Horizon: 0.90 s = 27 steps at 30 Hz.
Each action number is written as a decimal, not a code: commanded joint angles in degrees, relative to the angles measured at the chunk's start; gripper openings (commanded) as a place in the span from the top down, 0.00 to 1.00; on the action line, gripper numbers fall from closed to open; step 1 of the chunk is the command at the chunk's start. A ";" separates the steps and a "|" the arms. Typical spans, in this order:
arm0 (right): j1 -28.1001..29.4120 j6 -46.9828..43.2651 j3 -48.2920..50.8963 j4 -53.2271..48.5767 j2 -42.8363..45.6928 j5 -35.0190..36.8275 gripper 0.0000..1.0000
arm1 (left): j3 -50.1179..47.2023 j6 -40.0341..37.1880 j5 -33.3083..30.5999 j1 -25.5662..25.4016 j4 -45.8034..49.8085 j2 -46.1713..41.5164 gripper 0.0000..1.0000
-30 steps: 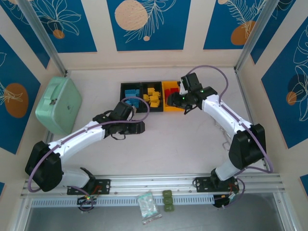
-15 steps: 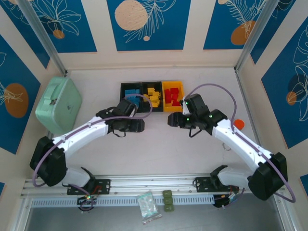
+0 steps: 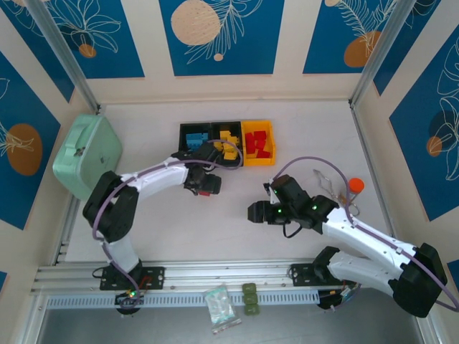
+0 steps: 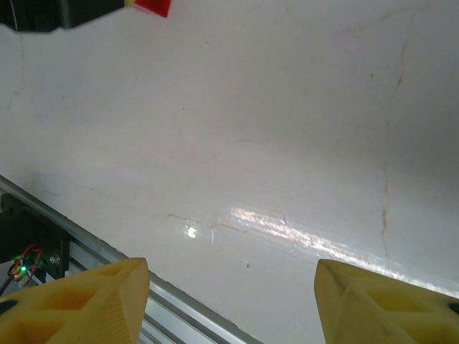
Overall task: Sort the legos into containers by color
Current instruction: Pick up the lego from the center of the table.
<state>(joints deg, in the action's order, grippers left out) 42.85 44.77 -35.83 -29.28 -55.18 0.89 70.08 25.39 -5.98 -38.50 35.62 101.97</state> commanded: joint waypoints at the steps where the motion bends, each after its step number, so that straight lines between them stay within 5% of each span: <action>1: 0.90 3.06 0.79 1.59 1.39 0.30 0.37 | 3.22 -1.99 -3.11 0.59 2.41 3.63 0.28; 5: 1.18 3.24 0.60 1.78 1.38 0.80 0.37 | 3.53 -2.20 -2.58 0.89 1.87 5.88 0.34; 13: 1.23 3.03 0.24 2.93 -0.32 0.96 0.38 | 2.51 -1.91 0.42 1.05 2.24 3.70 0.66; 27: -4.25 6.71 5.98 -1.14 12.06 3.88 0.38 | 12.68 0.44 7.38 -0.82 4.02 3.45 0.68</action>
<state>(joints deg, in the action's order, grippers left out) 39.90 49.58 -31.38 -27.66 -46.13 3.51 78.61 24.62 -1.32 -38.59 38.57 104.88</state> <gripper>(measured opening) 0.624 0.395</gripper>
